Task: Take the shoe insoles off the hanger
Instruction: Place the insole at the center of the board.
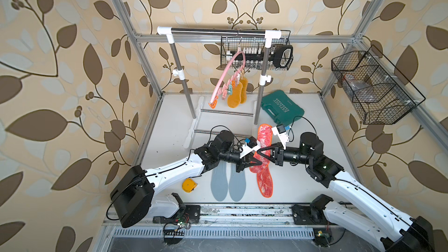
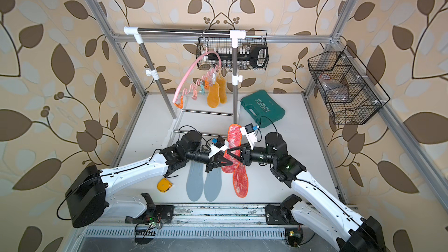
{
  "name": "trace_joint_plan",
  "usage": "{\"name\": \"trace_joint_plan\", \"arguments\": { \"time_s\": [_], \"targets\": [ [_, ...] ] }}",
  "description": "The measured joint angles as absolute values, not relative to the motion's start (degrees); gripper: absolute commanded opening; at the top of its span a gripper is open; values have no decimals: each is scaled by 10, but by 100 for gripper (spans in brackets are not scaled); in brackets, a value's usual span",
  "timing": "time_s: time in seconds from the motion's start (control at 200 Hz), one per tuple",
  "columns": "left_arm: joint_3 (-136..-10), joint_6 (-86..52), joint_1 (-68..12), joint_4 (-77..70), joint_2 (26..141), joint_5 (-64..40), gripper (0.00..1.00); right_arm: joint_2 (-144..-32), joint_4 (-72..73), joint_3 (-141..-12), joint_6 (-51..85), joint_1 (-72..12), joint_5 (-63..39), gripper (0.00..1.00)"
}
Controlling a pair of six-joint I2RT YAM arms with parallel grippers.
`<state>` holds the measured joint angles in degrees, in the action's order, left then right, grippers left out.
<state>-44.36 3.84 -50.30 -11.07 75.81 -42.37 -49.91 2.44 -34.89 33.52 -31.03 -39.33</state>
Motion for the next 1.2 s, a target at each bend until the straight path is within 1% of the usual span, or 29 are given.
{"name": "trace_joint_plan", "arguments": {
  "time_s": [0.05, 0.105, 0.175, 0.215, 0.285, 0.47, 0.515, 0.605, 0.725, 0.805, 0.935, 1.045, 1.2],
  "targets": [
    [-445, 33, -503, -113, 762, -424, 12, -499, 21, -349, 327, -310, -387, 0],
    [-445, 29, -503, -113, 764, -423, 16, -499, 10, -350, 316, -311, -378, 0],
    [-445, 31, -503, -105, 766, -418, 32, -501, -19, -357, 297, -311, -363, 0],
    [-446, 29, -503, -101, 766, -411, 42, -503, -36, -363, 286, -311, -360, 0],
    [-450, 29, -503, -90, 766, -401, 49, -514, -67, -378, 264, -311, -361, 0],
    [-452, 47, -503, -54, 762, -342, 53, -577, -189, -439, 201, -311, -340, 0],
    [-451, 51, -503, -45, 760, -320, 54, -596, -221, -456, 188, -311, -328, 3],
    [-444, 59, -503, -40, 753, -261, 57, -625, -272, -477, 172, -311, -293, 3],
    [-428, 56, -503, -40, 751, -156, 58, -659, -330, -492, 167, -304, -241, 3],
    [-410, 46, -503, -46, 751, -90, 60, -674, -352, -492, 170, -293, -213, 2],
    [-370, 30, -503, -60, 750, -6, 70, -691, -368, -484, 177, -266, -187, 2],
    [-343, 14, -503, -67, 748, 59, 72, -720, -371, -469, 181, -248, -168, 0],
    [-333, 1, -503, -77, 731, 115, 72, -779, -375, -455, 187, -247, -145, 0]
  ]
}}
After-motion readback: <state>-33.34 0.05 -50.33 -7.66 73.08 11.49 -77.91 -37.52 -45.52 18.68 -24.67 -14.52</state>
